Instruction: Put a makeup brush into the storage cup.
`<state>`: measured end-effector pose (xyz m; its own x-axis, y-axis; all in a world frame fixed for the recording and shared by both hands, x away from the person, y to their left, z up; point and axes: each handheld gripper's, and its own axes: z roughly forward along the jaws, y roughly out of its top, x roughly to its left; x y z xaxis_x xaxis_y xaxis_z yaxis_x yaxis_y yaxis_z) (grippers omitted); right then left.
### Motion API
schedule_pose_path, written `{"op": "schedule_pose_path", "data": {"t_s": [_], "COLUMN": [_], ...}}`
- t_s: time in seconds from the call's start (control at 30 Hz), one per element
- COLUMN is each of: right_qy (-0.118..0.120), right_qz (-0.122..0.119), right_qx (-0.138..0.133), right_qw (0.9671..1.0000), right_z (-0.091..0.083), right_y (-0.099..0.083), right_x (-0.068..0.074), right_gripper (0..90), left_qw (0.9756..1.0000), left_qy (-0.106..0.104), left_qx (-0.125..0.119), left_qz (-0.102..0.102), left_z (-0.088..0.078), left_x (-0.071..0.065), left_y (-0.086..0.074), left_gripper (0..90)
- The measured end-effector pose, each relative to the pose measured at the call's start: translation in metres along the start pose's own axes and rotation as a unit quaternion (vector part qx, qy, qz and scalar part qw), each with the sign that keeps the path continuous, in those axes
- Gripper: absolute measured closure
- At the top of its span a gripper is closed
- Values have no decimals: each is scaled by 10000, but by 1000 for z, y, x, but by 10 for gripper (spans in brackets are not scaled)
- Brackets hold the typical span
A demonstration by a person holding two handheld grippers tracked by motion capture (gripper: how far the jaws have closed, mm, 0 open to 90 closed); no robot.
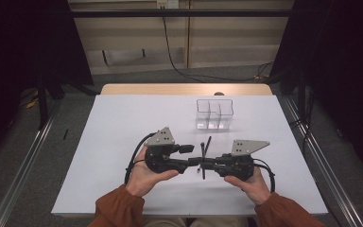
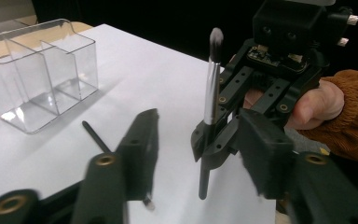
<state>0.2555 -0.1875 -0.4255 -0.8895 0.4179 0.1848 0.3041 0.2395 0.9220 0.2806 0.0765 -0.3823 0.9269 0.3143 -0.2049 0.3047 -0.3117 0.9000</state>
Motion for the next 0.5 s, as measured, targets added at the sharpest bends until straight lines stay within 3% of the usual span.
{"op": "schedule_pose_path", "data": {"t_s": [0.1,0.5], "right_qy": [-32,-198], "right_qz": [11,7], "right_qx": [-4,-135], "right_qw": [10000,9997], "right_z": [0,-7], "right_y": [0,3], "right_x": [-1,-7], "right_gripper": [844,844], "left_qw": [9999,9978], "left_qy": [59,530], "left_qx": [-67,-304], "left_qz": [-126,-251], "left_z": [-5,-22], "left_x": [2,8], "left_y": [-3,-15], "left_gripper": [390,121]}}
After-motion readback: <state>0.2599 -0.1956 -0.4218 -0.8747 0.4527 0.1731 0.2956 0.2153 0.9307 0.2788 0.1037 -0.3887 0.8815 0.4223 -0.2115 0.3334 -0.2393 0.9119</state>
